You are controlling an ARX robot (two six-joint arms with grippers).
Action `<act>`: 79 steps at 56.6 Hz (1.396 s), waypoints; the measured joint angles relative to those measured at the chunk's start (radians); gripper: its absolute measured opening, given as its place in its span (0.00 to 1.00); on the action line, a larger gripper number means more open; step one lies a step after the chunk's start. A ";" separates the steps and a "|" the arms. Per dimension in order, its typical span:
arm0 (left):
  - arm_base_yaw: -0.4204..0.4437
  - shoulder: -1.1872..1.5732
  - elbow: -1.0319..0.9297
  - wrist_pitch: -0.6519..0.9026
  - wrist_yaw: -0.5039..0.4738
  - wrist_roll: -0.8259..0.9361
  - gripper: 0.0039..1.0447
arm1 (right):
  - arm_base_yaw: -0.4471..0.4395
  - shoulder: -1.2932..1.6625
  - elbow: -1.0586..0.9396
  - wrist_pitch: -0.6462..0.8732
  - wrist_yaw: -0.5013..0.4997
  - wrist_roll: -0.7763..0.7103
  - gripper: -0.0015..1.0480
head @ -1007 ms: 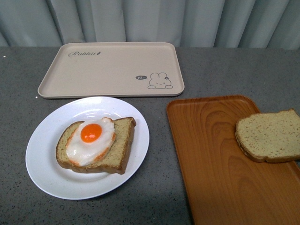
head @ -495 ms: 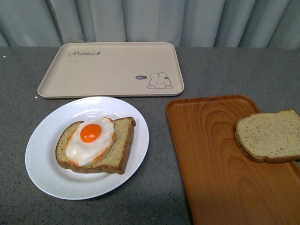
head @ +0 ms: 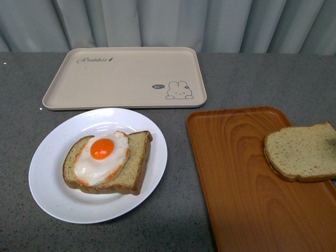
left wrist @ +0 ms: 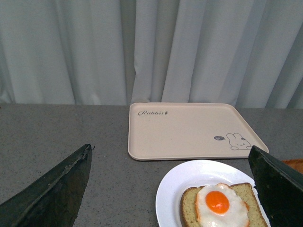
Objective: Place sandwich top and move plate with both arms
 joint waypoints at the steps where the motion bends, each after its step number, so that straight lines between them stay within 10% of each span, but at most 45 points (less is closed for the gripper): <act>1: 0.000 0.000 0.000 0.000 0.000 0.000 0.94 | 0.001 0.002 0.000 0.002 0.001 0.000 0.91; 29: 0.000 0.000 0.000 0.000 0.000 0.000 0.94 | 0.044 0.063 0.005 0.075 0.027 0.034 0.91; 60: 0.000 0.000 0.000 0.000 0.000 0.000 0.94 | 0.042 0.064 0.001 0.070 0.018 0.024 0.08; 79: 0.000 0.000 0.000 0.000 0.000 0.000 0.94 | 0.095 -0.112 -0.066 0.072 -0.062 0.025 0.03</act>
